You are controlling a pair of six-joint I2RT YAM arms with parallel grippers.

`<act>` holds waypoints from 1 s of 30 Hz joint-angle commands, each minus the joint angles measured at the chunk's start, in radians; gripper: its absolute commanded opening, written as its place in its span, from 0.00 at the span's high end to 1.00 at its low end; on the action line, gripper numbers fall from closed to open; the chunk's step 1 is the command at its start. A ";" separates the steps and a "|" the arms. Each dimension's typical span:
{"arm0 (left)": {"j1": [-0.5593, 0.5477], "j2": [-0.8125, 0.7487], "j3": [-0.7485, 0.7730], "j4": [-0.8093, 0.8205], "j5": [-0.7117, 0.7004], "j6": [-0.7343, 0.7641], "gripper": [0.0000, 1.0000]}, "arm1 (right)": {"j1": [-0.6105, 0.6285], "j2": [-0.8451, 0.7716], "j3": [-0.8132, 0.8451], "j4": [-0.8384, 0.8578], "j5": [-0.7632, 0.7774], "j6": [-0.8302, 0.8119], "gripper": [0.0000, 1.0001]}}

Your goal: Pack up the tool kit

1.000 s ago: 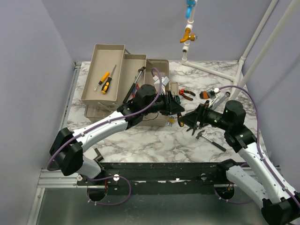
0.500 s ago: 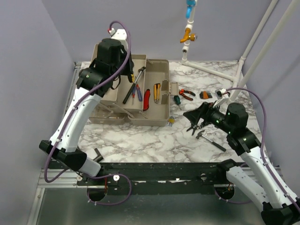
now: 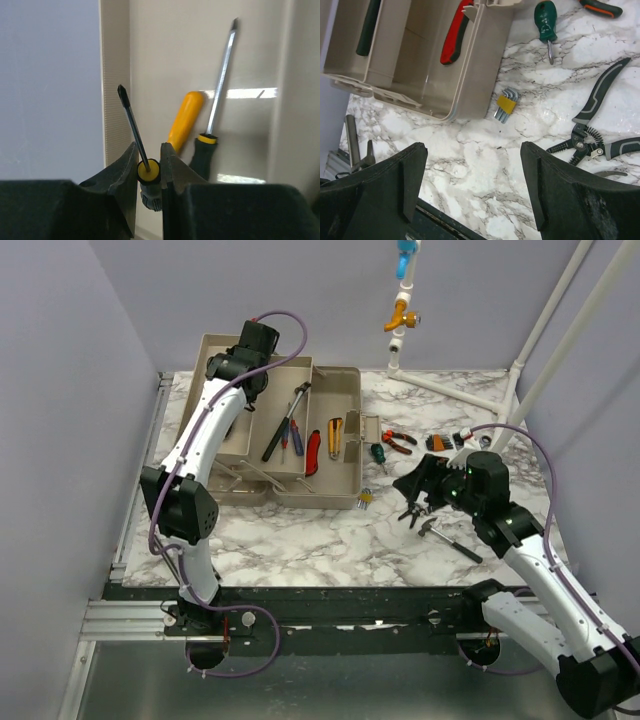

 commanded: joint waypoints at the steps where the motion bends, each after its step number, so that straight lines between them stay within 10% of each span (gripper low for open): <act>1: 0.062 -0.009 -0.029 0.023 -0.088 0.052 1.00 | 0.004 0.012 0.012 -0.026 0.038 -0.005 0.18; 5: 0.079 0.043 -0.006 -0.023 -0.084 0.031 0.94 | 0.003 0.031 0.006 -0.036 0.057 -0.004 0.17; 7: 0.079 0.077 0.050 -0.084 -0.043 0.013 0.67 | 0.004 0.056 0.007 -0.056 0.083 0.002 0.17; 15: 0.079 0.085 0.222 -0.228 0.117 -0.093 0.30 | 0.004 0.131 0.005 -0.087 0.131 0.049 0.17; 17: 0.078 0.050 0.235 -0.239 0.153 -0.128 0.02 | 0.003 0.142 0.003 -0.084 0.135 0.052 0.17; 23: 0.078 -0.114 0.206 -0.227 0.440 -0.239 0.02 | 0.004 0.233 0.017 -0.088 0.160 0.066 0.18; 30: 0.075 -0.490 -0.225 0.094 0.817 -0.417 0.02 | 0.005 0.355 0.011 -0.027 0.136 0.129 0.18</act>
